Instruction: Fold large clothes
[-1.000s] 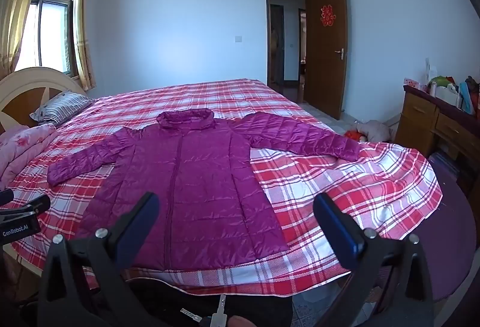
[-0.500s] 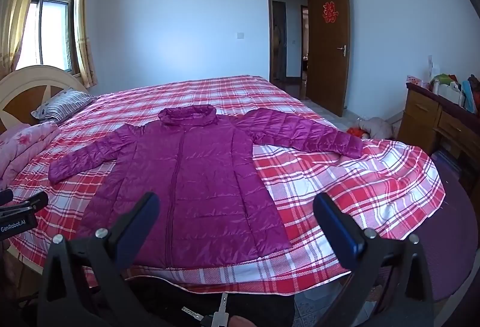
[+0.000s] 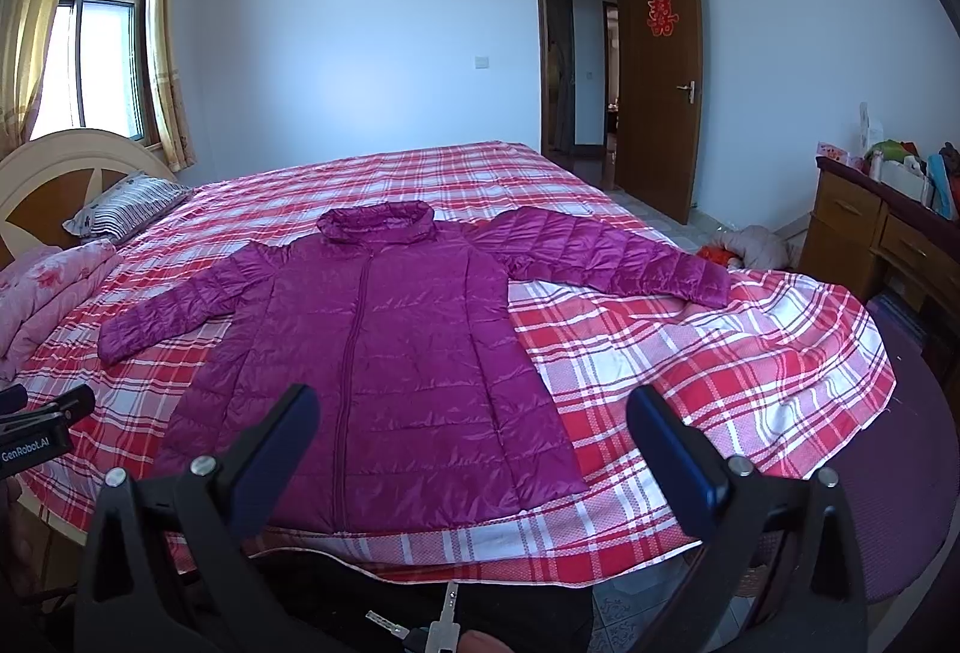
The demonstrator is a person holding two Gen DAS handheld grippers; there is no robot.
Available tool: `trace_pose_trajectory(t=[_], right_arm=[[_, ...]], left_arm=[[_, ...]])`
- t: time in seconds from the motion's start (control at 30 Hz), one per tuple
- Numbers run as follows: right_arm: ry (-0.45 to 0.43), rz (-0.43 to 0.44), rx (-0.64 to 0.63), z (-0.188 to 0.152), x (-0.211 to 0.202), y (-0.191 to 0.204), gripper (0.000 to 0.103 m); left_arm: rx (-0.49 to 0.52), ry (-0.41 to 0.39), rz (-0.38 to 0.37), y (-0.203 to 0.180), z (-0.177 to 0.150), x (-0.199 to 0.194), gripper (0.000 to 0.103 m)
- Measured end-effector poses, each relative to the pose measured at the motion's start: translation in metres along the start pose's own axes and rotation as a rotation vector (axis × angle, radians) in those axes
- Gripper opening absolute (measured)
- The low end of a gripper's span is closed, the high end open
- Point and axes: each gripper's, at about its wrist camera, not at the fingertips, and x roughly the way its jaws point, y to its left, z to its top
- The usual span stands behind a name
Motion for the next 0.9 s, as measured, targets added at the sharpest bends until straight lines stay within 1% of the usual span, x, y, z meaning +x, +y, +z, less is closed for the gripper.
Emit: trace_pose_trajectory(t=[0.5, 0.9], right_arm=[[0.002, 0.003, -0.009, 0.0036, 0.0016, 0.0064, 0.103], [0.014, 0.015, -0.008, 0.0015, 0.0047, 0.0044, 0.103]], left_arm=[[-0.008, -0.004, -0.001, 0.0017, 0.0031, 0.0003, 0.102], [-0.006, -0.002, -0.002, 0.0016, 0.0034, 0.0012, 0.102]])
